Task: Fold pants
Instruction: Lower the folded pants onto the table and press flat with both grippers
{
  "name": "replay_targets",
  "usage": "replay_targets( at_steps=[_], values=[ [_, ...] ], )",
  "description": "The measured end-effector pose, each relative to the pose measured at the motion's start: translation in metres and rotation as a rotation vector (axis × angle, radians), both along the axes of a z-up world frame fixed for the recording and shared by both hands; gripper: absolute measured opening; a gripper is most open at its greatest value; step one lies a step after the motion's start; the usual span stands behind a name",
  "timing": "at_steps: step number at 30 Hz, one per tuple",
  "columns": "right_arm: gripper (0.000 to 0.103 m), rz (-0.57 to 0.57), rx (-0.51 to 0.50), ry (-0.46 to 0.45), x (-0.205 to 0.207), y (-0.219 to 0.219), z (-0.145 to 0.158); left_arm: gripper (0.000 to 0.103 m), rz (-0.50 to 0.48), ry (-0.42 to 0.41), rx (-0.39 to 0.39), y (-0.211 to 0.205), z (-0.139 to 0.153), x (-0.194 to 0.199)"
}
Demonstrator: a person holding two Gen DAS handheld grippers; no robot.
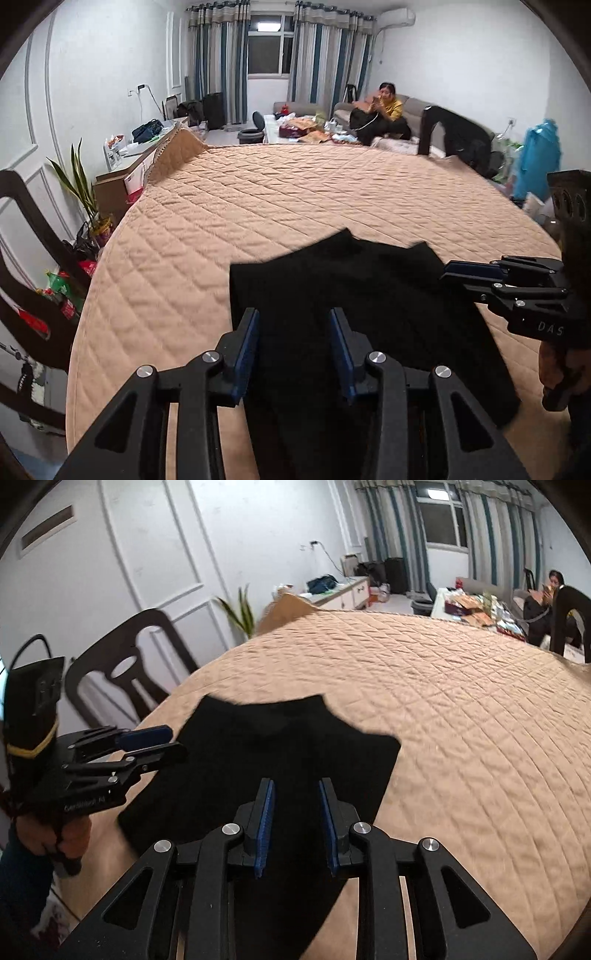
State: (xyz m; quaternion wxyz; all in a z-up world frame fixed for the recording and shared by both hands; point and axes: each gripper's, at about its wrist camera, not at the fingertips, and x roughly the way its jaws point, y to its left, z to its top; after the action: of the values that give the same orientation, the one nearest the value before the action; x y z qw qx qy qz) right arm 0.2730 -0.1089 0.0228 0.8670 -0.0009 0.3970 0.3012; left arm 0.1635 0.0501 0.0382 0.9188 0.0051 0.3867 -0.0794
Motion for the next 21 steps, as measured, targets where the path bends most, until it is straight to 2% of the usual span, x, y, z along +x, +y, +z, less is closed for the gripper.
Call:
replay_targets(
  at_steps=[4, 6, 9, 15, 21],
  values=[
    [0.025, -0.051, -0.030, 0.037, 0.031, -0.004, -0.019, 0.042, 0.025, 0.026, 0.017, 0.007, -0.014, 0.024],
    [0.025, -0.059, 0.011, 0.032, 0.034, -0.012, -0.020, 0.043, 0.030, 0.019, 0.007, 0.008, -0.018, 0.023],
    [0.025, -0.058, 0.014, 0.026, 0.034, -0.012, -0.019, 0.043, 0.031, -0.001, 0.031, 0.006, -0.020, 0.019],
    [0.025, -0.065, -0.006, 0.021, 0.027, -0.008, -0.012, 0.043, 0.071, 0.000, 0.044, 0.005, -0.009, 0.012],
    [0.025, -0.014, 0.000, -0.008, -0.010, -0.009, 0.001, 0.043, 0.102, -0.043, 0.065, 0.001, 0.007, -0.021]
  ],
)
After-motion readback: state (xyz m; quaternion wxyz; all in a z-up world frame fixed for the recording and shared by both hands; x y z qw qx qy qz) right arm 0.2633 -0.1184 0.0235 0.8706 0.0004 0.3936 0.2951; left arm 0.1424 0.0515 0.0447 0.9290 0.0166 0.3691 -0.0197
